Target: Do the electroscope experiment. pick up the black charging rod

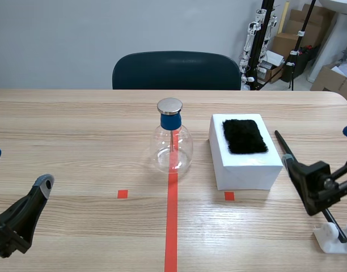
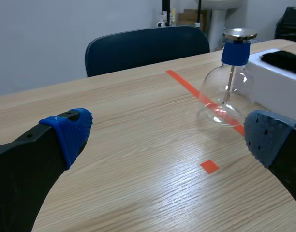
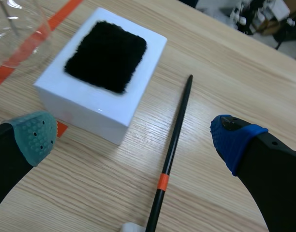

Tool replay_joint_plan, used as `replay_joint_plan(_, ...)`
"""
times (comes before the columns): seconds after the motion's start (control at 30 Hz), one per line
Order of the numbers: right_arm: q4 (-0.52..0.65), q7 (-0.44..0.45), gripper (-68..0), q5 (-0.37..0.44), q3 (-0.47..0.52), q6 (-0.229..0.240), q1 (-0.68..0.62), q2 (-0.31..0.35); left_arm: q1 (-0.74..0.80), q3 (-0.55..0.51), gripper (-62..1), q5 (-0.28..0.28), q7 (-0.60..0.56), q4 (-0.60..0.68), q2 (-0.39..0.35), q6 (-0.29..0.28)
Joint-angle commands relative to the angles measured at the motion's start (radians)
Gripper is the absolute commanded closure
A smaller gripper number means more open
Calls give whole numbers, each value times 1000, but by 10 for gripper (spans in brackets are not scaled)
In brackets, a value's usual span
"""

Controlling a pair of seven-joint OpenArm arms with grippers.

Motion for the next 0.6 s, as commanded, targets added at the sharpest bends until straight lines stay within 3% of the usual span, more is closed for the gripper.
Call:
replay_joint_plan(0.0, 23, -57, -679, 42, 13, -31, 45, 22, -20, 2, -623, -8, -23, 0, -18, -26)
replay_joint_plan(0.17, 22, -301, -679, 132, 13, -119, 154, 28, -72, 2, -623, -7, -37, -54, -32, -72)
replay_joint_plan(0.23, 22, -388, -679, 143, 13, -121, 185, 28, -95, 2, -623, -7, -37, -77, -32, -79)
replay_joint_plan(0.43, 21, -678, -679, 150, 12, -119, 273, 28, -150, 7, -623, -6, -52, -135, -31, -175)
replay_joint_plan(0.57, 5, -763, -679, 150, 12, -119, 326, 29, -182, 27, -623, 16, -53, -163, -31, -189)
